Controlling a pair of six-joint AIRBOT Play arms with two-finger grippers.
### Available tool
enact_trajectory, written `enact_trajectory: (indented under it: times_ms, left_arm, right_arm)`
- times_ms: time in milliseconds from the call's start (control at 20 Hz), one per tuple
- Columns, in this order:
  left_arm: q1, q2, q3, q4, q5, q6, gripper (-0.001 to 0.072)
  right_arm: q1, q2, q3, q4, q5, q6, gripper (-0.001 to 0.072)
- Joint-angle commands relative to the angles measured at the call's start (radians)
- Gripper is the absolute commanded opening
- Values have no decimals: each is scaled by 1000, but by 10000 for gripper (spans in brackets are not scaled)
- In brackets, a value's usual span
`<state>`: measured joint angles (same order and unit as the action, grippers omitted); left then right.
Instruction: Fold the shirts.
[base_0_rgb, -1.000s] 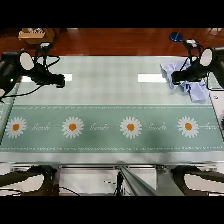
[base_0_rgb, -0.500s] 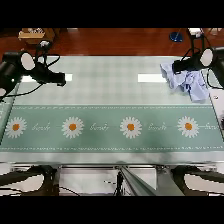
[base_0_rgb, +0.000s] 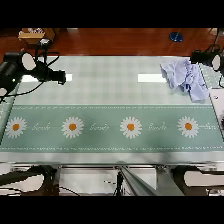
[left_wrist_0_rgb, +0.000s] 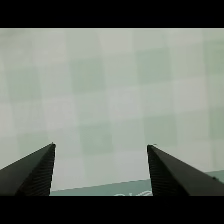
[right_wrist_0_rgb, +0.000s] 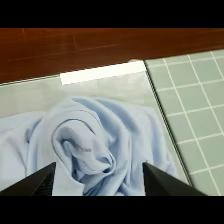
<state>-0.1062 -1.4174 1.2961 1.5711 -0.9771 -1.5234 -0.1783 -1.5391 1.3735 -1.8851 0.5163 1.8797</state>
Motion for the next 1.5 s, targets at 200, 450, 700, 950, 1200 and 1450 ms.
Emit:
enact_trajectory:
  times_ms: [200,450,700,950,1200,1450]
  left_arm:
    - [0,0,1,0,2,0,701]
    - [0,0,1,0,2,0,702]
    - [0,0,1,0,1,0,701]
    - [0,27,64,0,-22,0,700]
    - [-3,116,298,0,-128,0,700]
    - [-37,288,484,0,-205,0,701]
  right_arm:
    - [-84,-164,1,148,-18,8,599]
    - [-85,-243,1,133,-1,6,598]
    - [-85,-275,1,126,-3,-14,70]
    - [-84,-95,1,122,-95,-72,28]
    - [-58,273,1,157,-111,-80,28]
    - [60,633,1,161,-148,-79,28]
